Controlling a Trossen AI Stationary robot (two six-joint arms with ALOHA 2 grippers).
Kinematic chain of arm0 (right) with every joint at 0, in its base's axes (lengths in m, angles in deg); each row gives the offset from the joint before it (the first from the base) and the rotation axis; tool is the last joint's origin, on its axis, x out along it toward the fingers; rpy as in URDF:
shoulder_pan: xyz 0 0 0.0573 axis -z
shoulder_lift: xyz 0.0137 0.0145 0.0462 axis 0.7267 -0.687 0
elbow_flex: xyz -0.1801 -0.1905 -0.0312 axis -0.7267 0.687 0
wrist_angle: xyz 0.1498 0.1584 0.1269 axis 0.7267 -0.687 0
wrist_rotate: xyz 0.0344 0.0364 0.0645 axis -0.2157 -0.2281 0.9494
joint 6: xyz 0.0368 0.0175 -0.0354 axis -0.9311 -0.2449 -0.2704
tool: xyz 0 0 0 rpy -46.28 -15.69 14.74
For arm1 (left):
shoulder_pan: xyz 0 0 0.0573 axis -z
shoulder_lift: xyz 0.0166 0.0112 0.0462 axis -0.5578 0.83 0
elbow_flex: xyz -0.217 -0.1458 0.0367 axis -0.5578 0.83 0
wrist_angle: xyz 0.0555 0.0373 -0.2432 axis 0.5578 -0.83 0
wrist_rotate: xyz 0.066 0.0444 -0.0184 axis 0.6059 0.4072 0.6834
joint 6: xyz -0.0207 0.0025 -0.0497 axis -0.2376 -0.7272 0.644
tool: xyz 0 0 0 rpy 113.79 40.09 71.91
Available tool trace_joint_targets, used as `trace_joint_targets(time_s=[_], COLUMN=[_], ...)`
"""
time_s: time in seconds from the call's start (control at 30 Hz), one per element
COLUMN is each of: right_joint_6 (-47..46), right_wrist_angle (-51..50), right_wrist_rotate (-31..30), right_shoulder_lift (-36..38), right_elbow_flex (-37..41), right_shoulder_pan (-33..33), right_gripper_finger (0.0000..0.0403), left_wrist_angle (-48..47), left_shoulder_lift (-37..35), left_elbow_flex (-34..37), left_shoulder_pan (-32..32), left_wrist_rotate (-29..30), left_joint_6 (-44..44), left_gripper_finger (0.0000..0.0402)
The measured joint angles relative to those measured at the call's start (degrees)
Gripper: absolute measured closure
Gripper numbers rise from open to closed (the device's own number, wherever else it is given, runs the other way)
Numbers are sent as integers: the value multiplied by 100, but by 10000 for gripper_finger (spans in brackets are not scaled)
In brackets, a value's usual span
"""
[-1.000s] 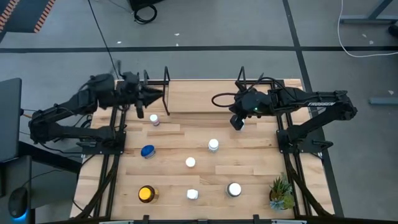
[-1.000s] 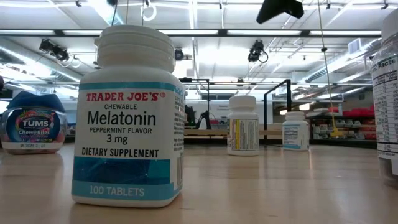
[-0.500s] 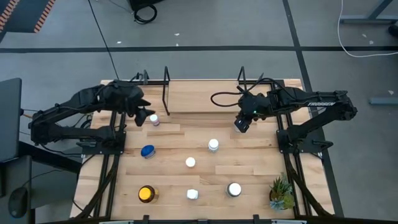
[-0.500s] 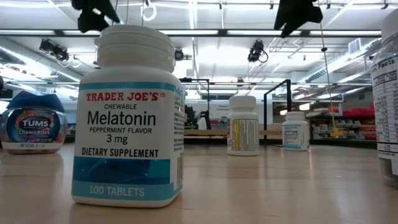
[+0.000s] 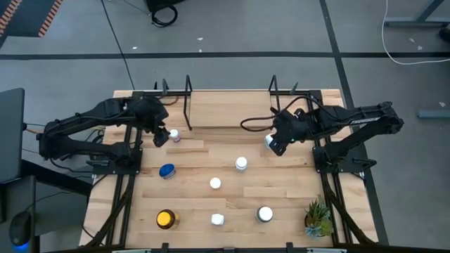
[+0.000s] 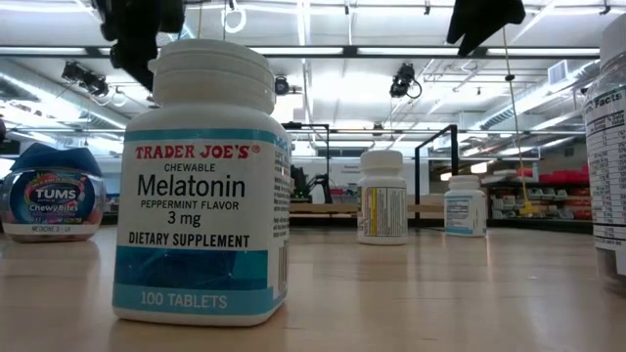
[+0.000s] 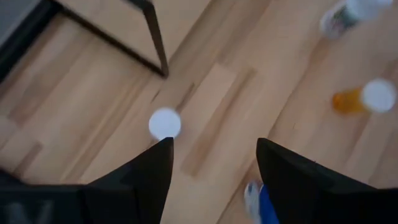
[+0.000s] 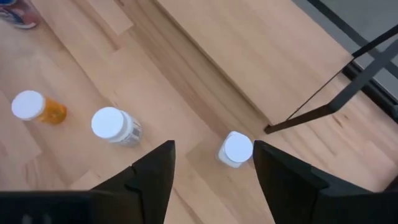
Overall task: Pick and place medicine bottles onto shelf by color
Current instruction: Put the pink pill bottle on the shelf
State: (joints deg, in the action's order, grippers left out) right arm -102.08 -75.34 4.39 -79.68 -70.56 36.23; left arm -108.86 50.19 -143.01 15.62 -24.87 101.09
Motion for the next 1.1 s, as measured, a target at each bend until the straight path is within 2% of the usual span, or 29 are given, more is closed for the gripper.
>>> trace_joint_targets(time_s=[0.1, 0.3, 0.57, 0.77, 1.1], right_joint_6=[-161, -419, -721, -754, -627], right_wrist_angle=[-29, -69, -360, -364, -361], right_wrist_rotate=[-108, -126, -301, -499, -578], right_shoulder_lift=[0, 0, 0, 0, 0], right_elbow_flex=[0, 2, 2, 2, 2], right_shoulder_pan=[-86, -250, -494, -561, -557], right_gripper_finger=[178, 178, 178, 178, 178], left_wrist_angle=[-230, -291, -267, -194, -88], left_shoulder_lift=[343, 867, 1006, 1008, 1008], left_elbow_flex=[25, 25, 25, 25, 25], left_shoulder_pan=[-70, -253, -574, -828, -834], left_wrist_rotate=[195, 215, 212, 141, 101], left_joint_6=[-48, -476, -920, -1043, -1059], left_gripper_finger=[149, 105, 59, 51, 51])
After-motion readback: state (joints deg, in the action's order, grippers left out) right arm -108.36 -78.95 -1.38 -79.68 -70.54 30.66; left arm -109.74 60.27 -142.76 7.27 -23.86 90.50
